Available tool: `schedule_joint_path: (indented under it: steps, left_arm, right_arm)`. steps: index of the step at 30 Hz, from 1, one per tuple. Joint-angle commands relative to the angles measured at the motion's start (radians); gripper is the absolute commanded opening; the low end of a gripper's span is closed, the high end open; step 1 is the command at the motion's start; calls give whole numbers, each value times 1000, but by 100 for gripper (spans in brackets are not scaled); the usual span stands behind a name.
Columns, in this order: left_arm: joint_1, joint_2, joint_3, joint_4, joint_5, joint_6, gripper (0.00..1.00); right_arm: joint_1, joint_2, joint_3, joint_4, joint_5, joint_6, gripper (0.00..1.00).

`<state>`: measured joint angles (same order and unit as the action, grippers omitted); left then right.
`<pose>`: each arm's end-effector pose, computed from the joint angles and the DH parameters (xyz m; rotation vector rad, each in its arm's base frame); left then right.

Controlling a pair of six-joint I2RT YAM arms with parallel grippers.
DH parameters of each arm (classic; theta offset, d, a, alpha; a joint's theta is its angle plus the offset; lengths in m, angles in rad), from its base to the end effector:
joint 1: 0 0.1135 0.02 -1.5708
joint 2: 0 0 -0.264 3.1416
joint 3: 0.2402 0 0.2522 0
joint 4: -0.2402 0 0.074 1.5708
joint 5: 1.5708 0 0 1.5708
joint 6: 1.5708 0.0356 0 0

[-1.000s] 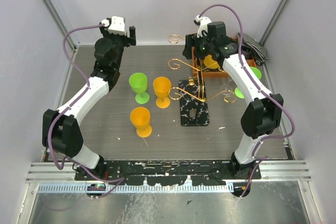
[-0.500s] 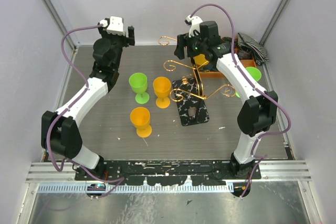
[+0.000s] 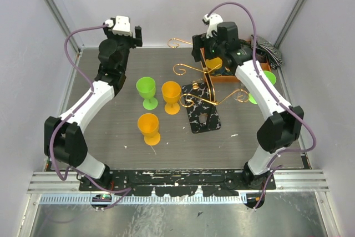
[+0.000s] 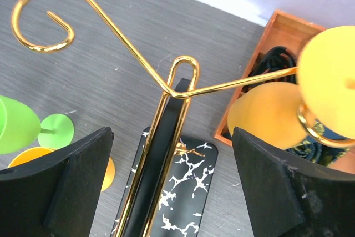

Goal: Place the wine glass upside down on the wine glass rack

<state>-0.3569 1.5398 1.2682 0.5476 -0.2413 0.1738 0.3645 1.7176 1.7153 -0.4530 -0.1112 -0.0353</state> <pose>0.3481 -0.1207 0.3990 0.1383 1.2956 -0.0002 0.3741 0.1470 0.3860 -0.4737 1.9821 0.3200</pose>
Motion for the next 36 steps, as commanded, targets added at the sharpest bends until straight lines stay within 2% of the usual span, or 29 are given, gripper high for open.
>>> schedule_joint_path:
  steps: [1,5,16,20,28,36]
  left_arm:
    - [3,26,58,6,-8,-19,87]
    - [3,50,81,1,9,-33,87]
    - [4,114,171,-37,79,-53,87]
    - [4,122,195,-61,101,-50,87]
    - [4,146,222,-81,116,-45,87]
    - [4,157,226,-80,115,-43,87]
  right_arm:
    - [-5,-123,18,6,61,2,94]
    - [-18,-201,9,-16,135,8,97]
    - [-395,-341,-192,-124,130,35,95]
    - [-474,-375,-274,-155,117,16,88]
    - [-535,-351,-337,-164,41,19,65]
    - [-538,-347,-333,-98,28,17,65]
